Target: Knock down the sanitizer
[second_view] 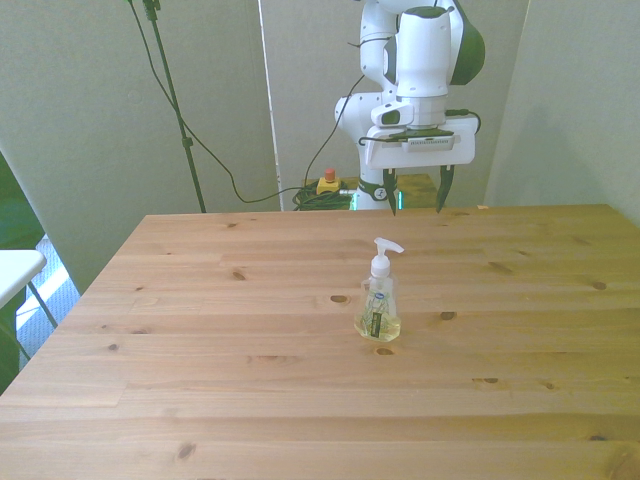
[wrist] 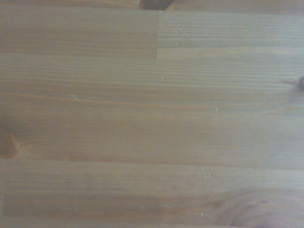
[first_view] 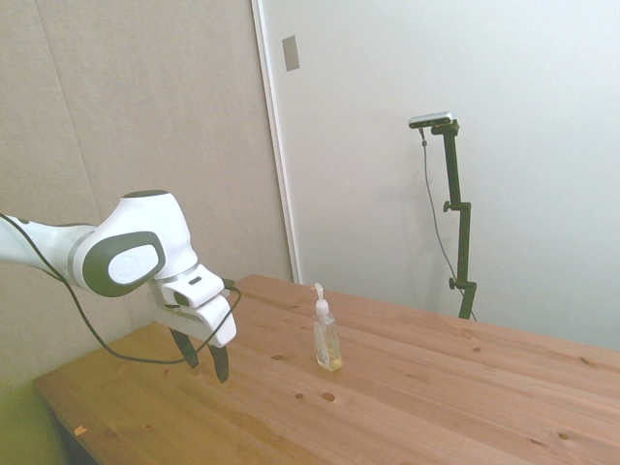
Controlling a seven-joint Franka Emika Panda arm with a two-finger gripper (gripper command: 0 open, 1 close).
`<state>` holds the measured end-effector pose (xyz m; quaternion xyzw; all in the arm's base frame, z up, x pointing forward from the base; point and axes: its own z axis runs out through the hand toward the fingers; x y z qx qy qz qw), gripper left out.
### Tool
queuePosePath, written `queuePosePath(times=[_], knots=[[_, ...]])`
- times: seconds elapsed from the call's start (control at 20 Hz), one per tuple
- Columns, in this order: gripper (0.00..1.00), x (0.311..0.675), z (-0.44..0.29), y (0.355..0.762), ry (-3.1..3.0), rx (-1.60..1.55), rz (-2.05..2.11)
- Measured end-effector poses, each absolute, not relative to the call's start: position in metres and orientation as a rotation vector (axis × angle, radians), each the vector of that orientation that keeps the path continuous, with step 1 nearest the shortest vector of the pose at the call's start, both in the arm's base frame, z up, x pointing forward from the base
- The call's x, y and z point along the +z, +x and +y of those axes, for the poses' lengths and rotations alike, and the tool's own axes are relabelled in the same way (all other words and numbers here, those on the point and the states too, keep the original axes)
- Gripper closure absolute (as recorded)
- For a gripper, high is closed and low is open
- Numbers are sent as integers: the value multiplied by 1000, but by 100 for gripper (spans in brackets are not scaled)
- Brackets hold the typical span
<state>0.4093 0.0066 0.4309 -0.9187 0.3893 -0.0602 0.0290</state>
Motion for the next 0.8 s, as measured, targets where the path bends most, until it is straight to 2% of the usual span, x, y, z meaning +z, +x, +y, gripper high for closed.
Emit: queuePosePath(times=[0.25, 0.3, 0.8], knots=[[0, 421, 1, 412, -2825, -152, 1257], [100, 418, -6, 414, -2814, -144, 1286], [100, 425, -58, 467, -2738, -169, 1471]])
